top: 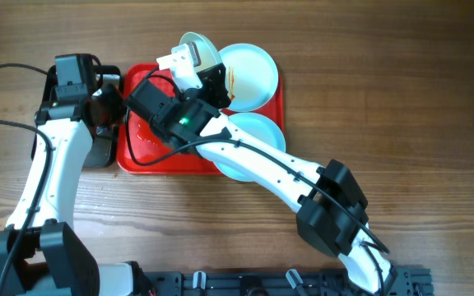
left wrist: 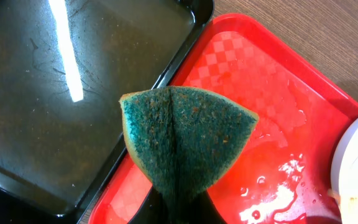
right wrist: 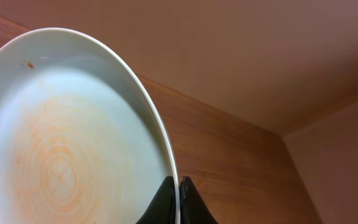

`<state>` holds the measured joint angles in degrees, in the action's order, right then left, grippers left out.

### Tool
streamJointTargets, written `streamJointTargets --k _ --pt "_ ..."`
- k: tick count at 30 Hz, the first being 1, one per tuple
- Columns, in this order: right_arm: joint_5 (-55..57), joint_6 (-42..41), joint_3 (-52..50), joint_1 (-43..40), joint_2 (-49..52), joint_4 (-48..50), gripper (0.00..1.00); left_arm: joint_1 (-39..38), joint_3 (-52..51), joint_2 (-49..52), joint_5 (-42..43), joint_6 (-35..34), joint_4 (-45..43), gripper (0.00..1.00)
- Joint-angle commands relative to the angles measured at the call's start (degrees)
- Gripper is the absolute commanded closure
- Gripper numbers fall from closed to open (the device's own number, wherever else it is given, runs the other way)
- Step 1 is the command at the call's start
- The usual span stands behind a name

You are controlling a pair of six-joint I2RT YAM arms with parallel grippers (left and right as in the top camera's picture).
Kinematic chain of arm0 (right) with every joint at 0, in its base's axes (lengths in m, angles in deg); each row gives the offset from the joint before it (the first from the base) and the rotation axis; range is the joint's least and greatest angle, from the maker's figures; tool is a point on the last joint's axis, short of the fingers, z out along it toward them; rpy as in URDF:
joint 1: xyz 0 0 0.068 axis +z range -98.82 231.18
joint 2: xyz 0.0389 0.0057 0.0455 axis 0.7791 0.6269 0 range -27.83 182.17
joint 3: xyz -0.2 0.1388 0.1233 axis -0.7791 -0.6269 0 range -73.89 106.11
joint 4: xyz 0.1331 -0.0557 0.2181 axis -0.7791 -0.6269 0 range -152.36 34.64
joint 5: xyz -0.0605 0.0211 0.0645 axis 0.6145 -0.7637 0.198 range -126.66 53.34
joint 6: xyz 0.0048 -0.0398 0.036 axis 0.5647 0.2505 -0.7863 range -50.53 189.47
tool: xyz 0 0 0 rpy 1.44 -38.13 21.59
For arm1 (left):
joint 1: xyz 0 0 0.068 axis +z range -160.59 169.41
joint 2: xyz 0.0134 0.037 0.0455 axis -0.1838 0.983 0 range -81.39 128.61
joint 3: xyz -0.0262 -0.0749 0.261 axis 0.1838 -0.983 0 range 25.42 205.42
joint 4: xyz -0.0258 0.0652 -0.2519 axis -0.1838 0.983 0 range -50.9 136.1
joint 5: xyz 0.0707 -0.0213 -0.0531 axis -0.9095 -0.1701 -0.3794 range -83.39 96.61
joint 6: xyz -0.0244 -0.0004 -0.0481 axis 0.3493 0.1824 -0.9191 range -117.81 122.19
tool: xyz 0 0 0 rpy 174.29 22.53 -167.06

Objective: Clean dirty plates on tray and stack at the side
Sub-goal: 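Lift the cleaned plate with the right gripper, place it right of tray, then grasp the bottom-right plate rim with the right gripper, pull it left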

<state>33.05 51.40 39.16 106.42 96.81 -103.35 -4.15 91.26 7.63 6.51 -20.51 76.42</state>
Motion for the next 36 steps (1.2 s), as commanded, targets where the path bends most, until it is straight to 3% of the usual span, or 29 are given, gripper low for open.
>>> streamJointTargets --k 1,4,8,14,18,21,26,28,29,33,36 --pt "-6.99 4.04 0.63 -0.22 -0.72 0.24 0.96 0.24 0.00 0.04 0.50 -0.28 -0.24 0.96" --pt "-32.63 7.50 0.63 -2.71 -0.98 0.11 0.96 0.24 0.00 0.04 0.50 -0.28 -0.24 0.96" --pt "-51.15 7.52 0.63 -11.23 -6.64 0.04 0.96 0.24 0.00 0.04 0.50 -0.28 -0.24 0.96" --pt "-76.87 -0.04 0.63 -41.51 -14.05 -7.50 0.96 0.22 0.00 0.04 0.50 -0.28 -0.24 0.96" --pt "-77.81 0.24 -2.08 -58.80 -13.79 -15.72 0.96 0.24 0.00 0.04 0.50 -0.28 -0.24 0.95" --pt "-77.02 0.46 -12.79 -66.77 -13.79 -13.42 0.96 0.22 0.00 0.04 0.52 -0.28 -0.20 0.94" --pt "-76.87 -1.51 -28.76 -67.76 -13.79 -0.33 0.96 0.22 0.00 0.04 0.52 -0.28 -0.22 0.94" --pt "-75.63 -1.46 -32.09 -67.76 -13.79 2.08 0.69 0.22 0.00 0.04 0.52 -0.28 -0.20 0.94" --pt "-75.73 -1.44 -32.02 -67.76 -13.81 1.86 0.62 0.22 0.00 0.04 0.52 -0.28 -0.20 0.94" --pt "-81.92 4.55 -25.68 -65.99 -15.10 -5.29 0.61 0.22 0.00 0.04 0.52 -0.28 -0.17 0.94" --pt "-84.98 6.08 -24.59 -59.10 -19.45 -7.69 0.60 0.22 0.00 0.04 0.55 -0.28 -0.17 0.95"
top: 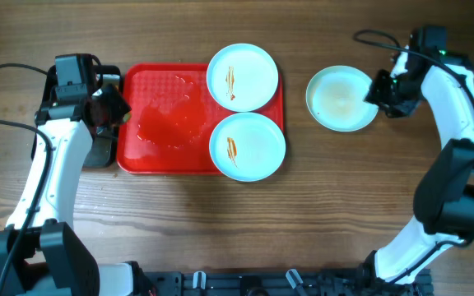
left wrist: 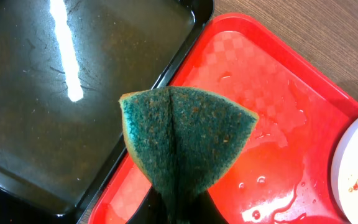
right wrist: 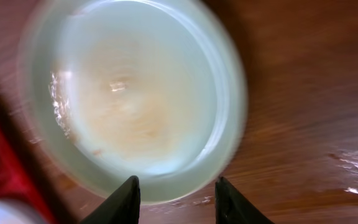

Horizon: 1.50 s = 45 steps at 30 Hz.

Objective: Clean dirty plates on tray and stack at the side
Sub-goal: 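Grasp the bottom-right plate rim with the right gripper, pull it left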

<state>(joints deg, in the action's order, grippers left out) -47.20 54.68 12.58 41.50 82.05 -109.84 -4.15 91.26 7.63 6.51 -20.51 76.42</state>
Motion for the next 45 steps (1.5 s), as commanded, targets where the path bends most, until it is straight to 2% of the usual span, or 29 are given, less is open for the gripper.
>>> streamJointTargets --k 1,6,11,16,20,21,24,33,35,37,40,41,45 --pt "-4.98 2.49 1.95 9.35 -4.76 -2.10 0.59 0.22 0.00 0.04 0.63 -0.28 -0.15 0.95" --pt "-5.07 -3.26 -4.66 22.32 -3.37 -2.38 0.57 0.22 0.00 0.04 0.70 -0.28 0.52 0.96" --pt "-5.40 -3.61 -12.52 28.98 -3.30 1.20 0.57 0.22 0.00 0.04 0.70 -0.28 0.90 0.96" --pt "-5.40 -3.96 -15.67 29.75 -2.95 4.66 0.65 0.22 0.00 0.04 0.70 -0.28 1.11 0.96" --pt "-8.90 -2.21 -15.67 29.75 1.11 5.92 0.73 0.22 0.00 0.04 0.70 -0.28 1.14 0.96" --pt "-9.01 -2.12 -15.61 29.75 1.16 5.99 0.76 0.22 0.00 0.04 0.70 -0.28 1.16 0.96" --pt "-8.79 -2.10 -15.43 29.68 1.14 6.08 0.96 0.22 0.00 0.04 0.70 -0.28 1.16 0.96" --pt "-9.29 -2.01 -8.35 30.51 0.98 0.90 0.96 0.22 0.00 0.04 0.70 -0.28 1.11 0.96" --pt "-10.43 -5.66 -8.35 32.28 0.98 3.91 0.96 0.22 0.00 0.04 0.70 -0.28 1.14 0.96" --pt "-10.71 -13.09 -8.37 35.17 1.03 10.86 0.96 0.22 0.00 0.04 0.70 -0.28 1.14 0.96" --pt "0.07 -26.80 -8.55 43.12 2.10 26.56 0.96 0.22 0.00 0.04 0.70 -0.28 1.11 0.96" --pt "3.39 -28.83 -8.55 45.68 3.02 28.87 0.96 0.22 0.00 0.04 0.70 -0.28 1.11 0.96" --pt "4.81 -29.14 -8.55 50.36 7.17 31.95 0.96 0.22 0.00 0.04 0.70 -0.28 1.14 0.96"
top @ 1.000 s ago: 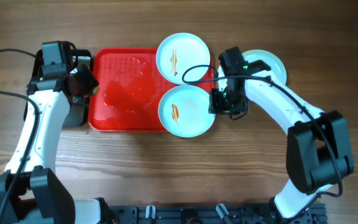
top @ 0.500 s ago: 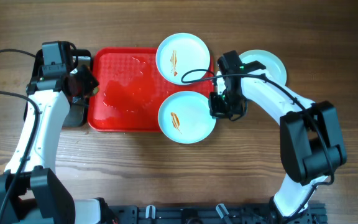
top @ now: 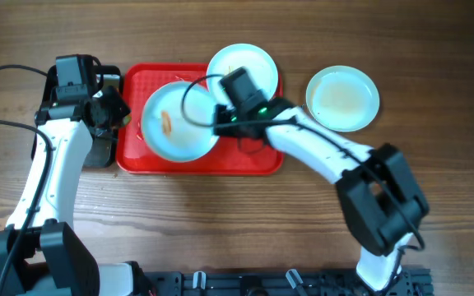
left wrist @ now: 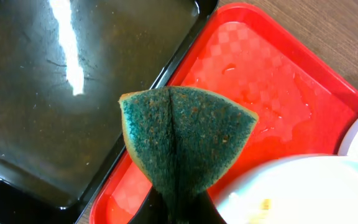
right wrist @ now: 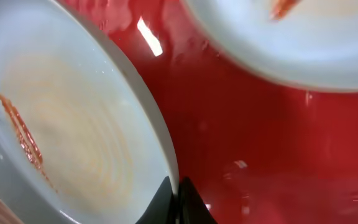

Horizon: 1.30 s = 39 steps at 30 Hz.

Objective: Clean dirty plates on tray and stack at the side
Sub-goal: 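Grasp the bottom-right plate rim with the right gripper, pull it left, then scrub the second plate with the sponge in the left gripper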

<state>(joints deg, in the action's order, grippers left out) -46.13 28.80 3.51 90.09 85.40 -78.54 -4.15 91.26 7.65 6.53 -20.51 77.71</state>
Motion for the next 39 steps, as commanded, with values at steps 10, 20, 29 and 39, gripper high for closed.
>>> streamJointTargets --k 10,20,29,39 --pt "-0.15 8.02 4.50 -1.07 4.96 0.57 0.64 0.15 0.00 0.02 0.72 -0.55 1.03 0.96" --pt "-6.45 13.60 5.16 -2.89 8.31 1.46 0.79 0.07 -1.14 0.37 2.19 -4.98 1.68 0.96" --pt "-5.29 3.06 5.14 -2.23 11.08 3.48 0.96 -1.14 -1.14 5.46 3.91 -4.96 -0.04 0.96" --pt "-6.91 -1.27 5.09 -2.25 12.09 4.57 0.96 -10.40 -1.14 15.76 3.87 2.03 -9.03 0.96"
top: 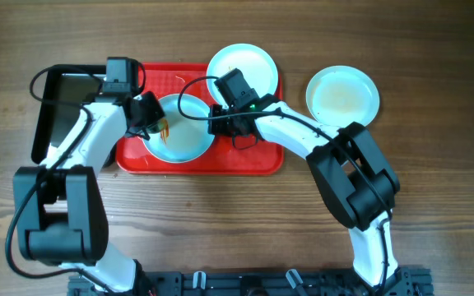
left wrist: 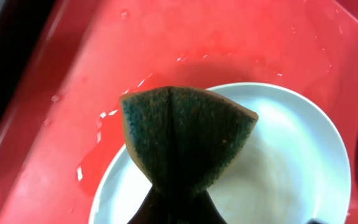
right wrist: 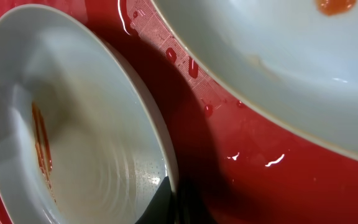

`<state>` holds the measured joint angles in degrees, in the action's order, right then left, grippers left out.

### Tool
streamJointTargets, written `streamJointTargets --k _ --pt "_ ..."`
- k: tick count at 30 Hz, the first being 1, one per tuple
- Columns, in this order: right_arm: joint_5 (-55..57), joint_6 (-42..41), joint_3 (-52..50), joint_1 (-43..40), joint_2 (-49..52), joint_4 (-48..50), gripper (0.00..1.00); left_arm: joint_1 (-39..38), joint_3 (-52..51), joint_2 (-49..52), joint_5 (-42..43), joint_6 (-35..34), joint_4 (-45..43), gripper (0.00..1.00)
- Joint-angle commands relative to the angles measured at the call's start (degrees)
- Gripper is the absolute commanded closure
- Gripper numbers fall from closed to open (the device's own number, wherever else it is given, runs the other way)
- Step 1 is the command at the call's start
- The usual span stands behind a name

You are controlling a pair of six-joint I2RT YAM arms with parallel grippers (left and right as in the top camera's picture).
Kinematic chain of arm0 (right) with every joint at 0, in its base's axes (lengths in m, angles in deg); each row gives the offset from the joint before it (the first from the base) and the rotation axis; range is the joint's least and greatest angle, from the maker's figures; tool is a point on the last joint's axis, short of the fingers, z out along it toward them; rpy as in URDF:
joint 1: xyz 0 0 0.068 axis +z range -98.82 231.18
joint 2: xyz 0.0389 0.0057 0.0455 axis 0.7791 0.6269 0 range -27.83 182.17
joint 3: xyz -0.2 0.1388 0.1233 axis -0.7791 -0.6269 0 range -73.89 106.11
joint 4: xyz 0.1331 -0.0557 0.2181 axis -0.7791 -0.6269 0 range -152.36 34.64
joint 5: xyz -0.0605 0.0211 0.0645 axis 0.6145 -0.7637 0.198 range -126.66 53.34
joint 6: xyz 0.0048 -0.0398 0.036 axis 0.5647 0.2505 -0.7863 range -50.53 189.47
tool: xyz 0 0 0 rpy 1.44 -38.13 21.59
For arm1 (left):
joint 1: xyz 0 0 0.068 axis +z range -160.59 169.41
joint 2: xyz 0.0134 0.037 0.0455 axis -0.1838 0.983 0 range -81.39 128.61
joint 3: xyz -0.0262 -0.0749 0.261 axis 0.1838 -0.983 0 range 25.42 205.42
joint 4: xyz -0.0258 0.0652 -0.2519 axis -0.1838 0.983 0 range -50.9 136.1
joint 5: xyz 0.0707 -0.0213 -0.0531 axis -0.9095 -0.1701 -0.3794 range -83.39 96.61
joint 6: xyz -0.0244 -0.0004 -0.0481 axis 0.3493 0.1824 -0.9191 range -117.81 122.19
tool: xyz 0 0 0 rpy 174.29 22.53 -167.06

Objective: Clean dirty plates on tray and stack at the side
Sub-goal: 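Scrub the second plate with the sponge in the left gripper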

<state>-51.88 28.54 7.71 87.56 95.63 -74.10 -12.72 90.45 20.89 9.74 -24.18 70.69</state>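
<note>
A white plate (top: pixel 183 131) with a red sauce streak (right wrist: pixel 39 143) sits on the left half of the red tray (top: pixel 253 156). My right gripper (top: pixel 215 123) is shut on its right rim, the fingers (right wrist: pixel 174 199) pinching the edge. My left gripper (top: pixel 149 115) is shut on a green sponge (left wrist: pixel 185 137), which is over the plate's left part (left wrist: pixel 278 162); whether it touches cannot be told. A second streaked plate (top: pixel 242 76) lies at the tray's back right, also in the right wrist view (right wrist: pixel 278 68). A wiped plate (top: pixel 342 97) lies on the table to the right.
A black tray (top: pixel 60 107) lies left of the red tray, partly under my left arm. Water drops and a wet film cover the red tray floor (right wrist: pixel 278 186). Both arms cross over the tray's middle.
My left gripper with the sponge has moved from the red tray's left edge to over the held plate. My right gripper keeps its hold on the plate's rim.
My right gripper first held a faintly stained plate tilted at the tray's back, the sponge waiting by the black tray. Then that plate lay on the table at the right, released. Then the right gripper held a streaked plate on the tray's left half; now the sponge is over it.
</note>
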Motion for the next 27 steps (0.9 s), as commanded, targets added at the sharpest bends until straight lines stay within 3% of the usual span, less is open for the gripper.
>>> streamJointTargets --k 1,5,8,10,12,14,16,20,22,27 --pt "-1.42 -0.59 0.90 0.28 1.86 0.11 0.96 -2.51 -0.33 3.82 0.63 8.02 -3.10 0.96" --pt "-2.43 0.50 0.90 0.28 1.86 0.11 0.96 -2.91 -0.33 8.74 0.79 12.44 -3.04 0.96" --pt "-2.40 0.61 0.90 0.28 1.86 0.35 0.96 -2.84 -0.33 11.56 4.81 17.53 1.90 0.96" --pt "-2.40 0.61 0.90 0.28 1.86 0.42 0.96 -2.84 -0.31 11.74 13.03 21.20 5.05 0.96" --pt "-2.40 0.63 0.90 0.28 1.86 0.42 0.96 -2.86 -0.31 11.74 27.87 30.29 10.23 0.96" --pt "-2.40 0.66 0.90 0.28 1.86 0.44 0.96 -2.86 -0.31 11.74 29.05 32.61 12.04 0.96" --pt "-2.43 0.68 0.90 0.28 1.86 0.44 0.96 -2.84 -0.31 11.74 22.40 30.82 10.43 0.96" --pt "-2.43 1.09 0.90 0.28 1.86 0.50 0.96 -2.86 -0.31 11.74 -9.81 10.51 5.57 0.96" --pt "-2.43 1.11 0.90 0.28 1.86 0.52 0.96 -2.86 -0.31 11.74 -21.55 4.55 4.92 0.96" --pt "-2.43 1.53 0.90 0.28 1.86 0.59 0.96 -3.04 -0.31 11.74 -25.22 4.46 -0.20 0.96"
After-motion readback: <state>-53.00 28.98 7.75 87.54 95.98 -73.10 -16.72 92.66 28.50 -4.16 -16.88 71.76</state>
